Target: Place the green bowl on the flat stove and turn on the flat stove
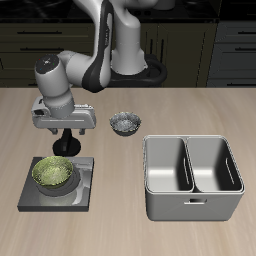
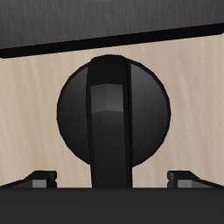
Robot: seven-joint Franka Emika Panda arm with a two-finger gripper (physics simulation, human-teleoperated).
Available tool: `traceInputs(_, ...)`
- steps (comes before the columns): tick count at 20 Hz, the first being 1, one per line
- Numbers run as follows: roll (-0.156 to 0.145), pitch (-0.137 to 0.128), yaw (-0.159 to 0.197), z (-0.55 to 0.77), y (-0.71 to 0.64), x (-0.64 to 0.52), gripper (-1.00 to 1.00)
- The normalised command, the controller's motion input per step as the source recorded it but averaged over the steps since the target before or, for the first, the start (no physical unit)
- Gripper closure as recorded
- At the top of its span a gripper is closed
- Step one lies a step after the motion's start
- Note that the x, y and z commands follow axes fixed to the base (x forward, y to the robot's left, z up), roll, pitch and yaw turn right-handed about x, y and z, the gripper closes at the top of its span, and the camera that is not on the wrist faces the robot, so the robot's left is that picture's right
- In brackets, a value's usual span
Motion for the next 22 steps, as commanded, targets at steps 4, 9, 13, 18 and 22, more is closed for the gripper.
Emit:
traceInputs(4,-0.007,0.030,-0.009,-0.15,-0.07,-0.10,-1.00)
traceInputs(9,-0.006,0.005,0.006,0.01,-0.06,-0.12,-1.00)
traceInputs(13,0.006,-0.002,0.010,0.02,-0.04,-0.04,-1.00)
traceInputs(18,0.003,-0.003,0.017,0.00,-0.01,0.05,1.00)
traceInputs(22,0.005,-0.007,0.041,0.09,0.03,0.04,1.00)
